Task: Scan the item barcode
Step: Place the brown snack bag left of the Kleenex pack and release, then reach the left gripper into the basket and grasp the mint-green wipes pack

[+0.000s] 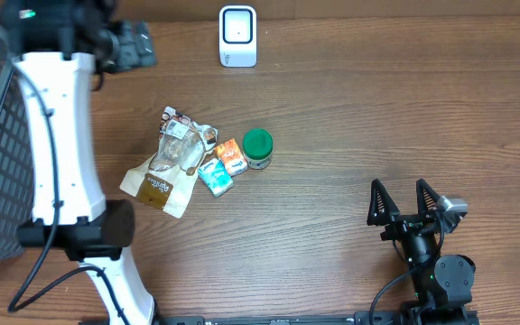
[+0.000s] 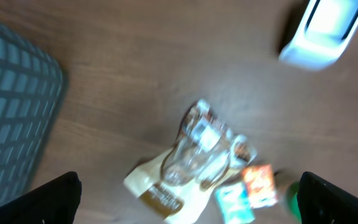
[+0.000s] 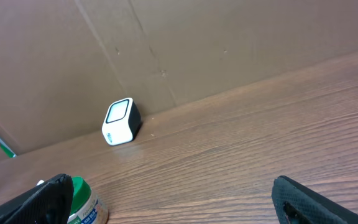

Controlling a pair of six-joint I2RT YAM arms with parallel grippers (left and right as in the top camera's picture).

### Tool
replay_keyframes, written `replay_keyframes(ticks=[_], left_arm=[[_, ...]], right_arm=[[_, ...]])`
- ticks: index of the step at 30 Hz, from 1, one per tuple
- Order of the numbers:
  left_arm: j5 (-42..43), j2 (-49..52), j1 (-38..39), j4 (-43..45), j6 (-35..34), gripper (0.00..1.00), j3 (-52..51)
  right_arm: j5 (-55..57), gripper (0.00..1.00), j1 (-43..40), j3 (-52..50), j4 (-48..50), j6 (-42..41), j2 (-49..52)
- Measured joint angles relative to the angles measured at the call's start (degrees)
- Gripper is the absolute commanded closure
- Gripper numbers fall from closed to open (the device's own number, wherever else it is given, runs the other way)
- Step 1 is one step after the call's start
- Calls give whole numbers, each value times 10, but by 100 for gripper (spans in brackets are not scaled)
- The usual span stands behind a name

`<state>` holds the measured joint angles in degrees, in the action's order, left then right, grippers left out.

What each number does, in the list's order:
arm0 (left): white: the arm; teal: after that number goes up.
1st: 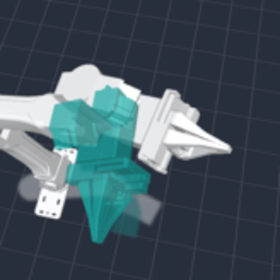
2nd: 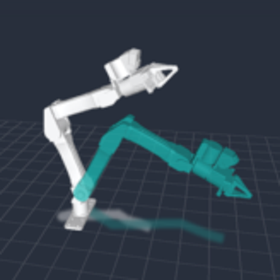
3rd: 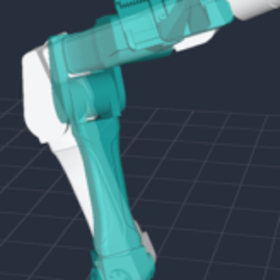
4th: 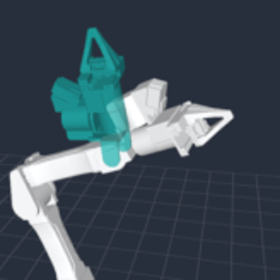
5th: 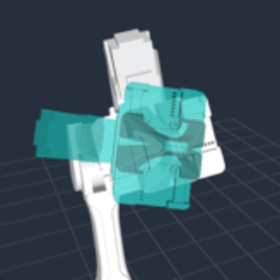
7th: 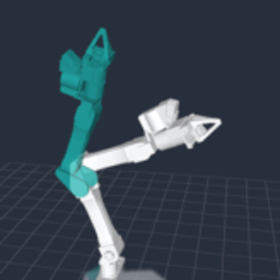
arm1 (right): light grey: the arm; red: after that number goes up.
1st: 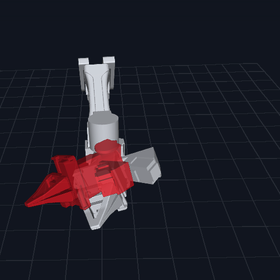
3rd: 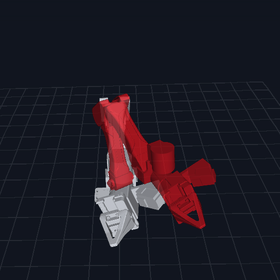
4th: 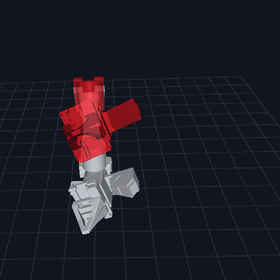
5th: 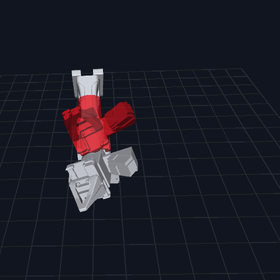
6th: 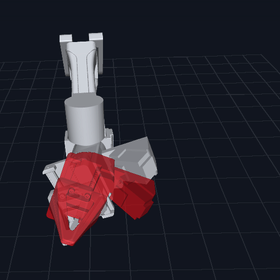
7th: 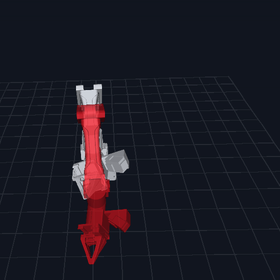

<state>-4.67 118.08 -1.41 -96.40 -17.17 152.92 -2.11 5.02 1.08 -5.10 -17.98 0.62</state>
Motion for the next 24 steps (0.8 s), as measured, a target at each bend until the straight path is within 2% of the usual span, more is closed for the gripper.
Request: replay_keyframes(ticks=[5, 12, 20, 24], left_arm=[[36, -21, -105, 5, -49, 0, 45], [36, -42, -270, -1, -83, 0, 53], [-54, -43, -344, 7, -99, 0, -71], [-81, -43, -366, 54, -100, 0, -151]], right_arm=[[0, 0, 0, 0, 0, 0, 0], [0, 0, 0, 0, 0, 0, 0], [0, 0, 0, 0, 0, 0, 0], [0, 0, 0, 0, 0, 0, 0]])
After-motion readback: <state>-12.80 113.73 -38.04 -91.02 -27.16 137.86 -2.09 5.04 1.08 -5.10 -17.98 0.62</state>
